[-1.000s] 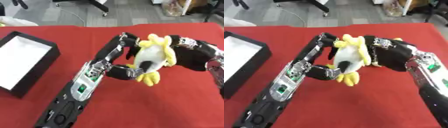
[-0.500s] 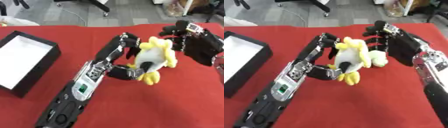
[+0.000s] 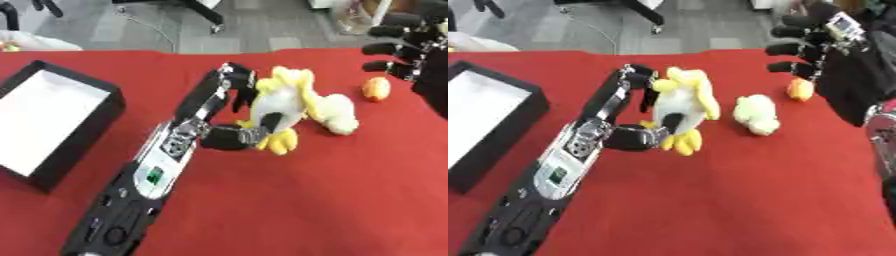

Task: Pick up the objects with one hand, pass them to the other hand, and then place them into the box on the other side of the table.

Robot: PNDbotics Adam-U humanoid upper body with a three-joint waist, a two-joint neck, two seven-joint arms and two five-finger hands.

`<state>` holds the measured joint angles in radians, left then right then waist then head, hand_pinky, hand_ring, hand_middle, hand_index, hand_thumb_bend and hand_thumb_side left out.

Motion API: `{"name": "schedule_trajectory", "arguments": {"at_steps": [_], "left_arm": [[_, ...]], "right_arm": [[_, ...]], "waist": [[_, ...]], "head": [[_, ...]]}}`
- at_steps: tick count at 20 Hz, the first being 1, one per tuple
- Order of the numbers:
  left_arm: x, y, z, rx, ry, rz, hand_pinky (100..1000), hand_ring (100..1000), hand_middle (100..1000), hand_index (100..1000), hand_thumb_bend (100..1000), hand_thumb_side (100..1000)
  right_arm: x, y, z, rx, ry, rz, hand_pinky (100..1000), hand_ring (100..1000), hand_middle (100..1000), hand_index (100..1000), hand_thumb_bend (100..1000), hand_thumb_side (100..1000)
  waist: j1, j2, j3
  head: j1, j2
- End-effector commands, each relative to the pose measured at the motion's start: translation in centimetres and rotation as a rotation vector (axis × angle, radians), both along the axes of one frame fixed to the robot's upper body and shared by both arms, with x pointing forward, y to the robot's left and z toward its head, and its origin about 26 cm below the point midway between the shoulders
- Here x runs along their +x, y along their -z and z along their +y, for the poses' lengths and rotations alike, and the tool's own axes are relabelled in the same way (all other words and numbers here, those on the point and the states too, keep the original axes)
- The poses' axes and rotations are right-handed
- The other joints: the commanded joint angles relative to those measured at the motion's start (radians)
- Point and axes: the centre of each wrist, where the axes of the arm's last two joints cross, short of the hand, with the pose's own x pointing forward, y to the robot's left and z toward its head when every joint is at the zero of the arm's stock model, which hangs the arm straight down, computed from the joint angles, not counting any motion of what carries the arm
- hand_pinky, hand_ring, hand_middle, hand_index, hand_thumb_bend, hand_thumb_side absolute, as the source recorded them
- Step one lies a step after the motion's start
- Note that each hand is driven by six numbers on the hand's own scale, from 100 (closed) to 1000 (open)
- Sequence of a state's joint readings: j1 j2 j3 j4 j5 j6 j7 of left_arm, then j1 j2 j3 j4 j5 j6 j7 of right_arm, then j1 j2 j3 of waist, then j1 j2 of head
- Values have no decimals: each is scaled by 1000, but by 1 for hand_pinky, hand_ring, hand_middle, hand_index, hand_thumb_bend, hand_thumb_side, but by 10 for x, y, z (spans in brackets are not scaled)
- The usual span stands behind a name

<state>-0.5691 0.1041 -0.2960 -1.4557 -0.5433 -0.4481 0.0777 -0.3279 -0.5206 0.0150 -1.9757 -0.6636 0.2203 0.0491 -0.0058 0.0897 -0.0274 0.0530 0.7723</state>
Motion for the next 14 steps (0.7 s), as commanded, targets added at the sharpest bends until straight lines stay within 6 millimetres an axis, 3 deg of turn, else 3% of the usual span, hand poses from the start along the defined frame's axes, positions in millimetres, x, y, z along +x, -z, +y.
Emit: {"name": "schedule_trajectory", "arguments": {"at_steps": [1,9,14], "left_arm": [[5,-18,41,-15,-151,-36,317,192,308,481,236,271],[-20,-56,158,79,-589,-151,356,209,332,494,212,316],[-39,-48,229,308,-914,-124,383,215,343,504,227,376]], "right_arm": [[-6,-10,-11,11,44,-104,735,767,753,814,144,609],[-12,10,-23,-42,33,-168,742,769,755,806,100,602],[-15,22,-24,-74,18,-125,744,771,757,807,100,601]], "waist": [[14,-25,-5],[37,-40,-11],[46,-45,-10]], "head": [[21,-2],[57,-2],[75,-2]]}}
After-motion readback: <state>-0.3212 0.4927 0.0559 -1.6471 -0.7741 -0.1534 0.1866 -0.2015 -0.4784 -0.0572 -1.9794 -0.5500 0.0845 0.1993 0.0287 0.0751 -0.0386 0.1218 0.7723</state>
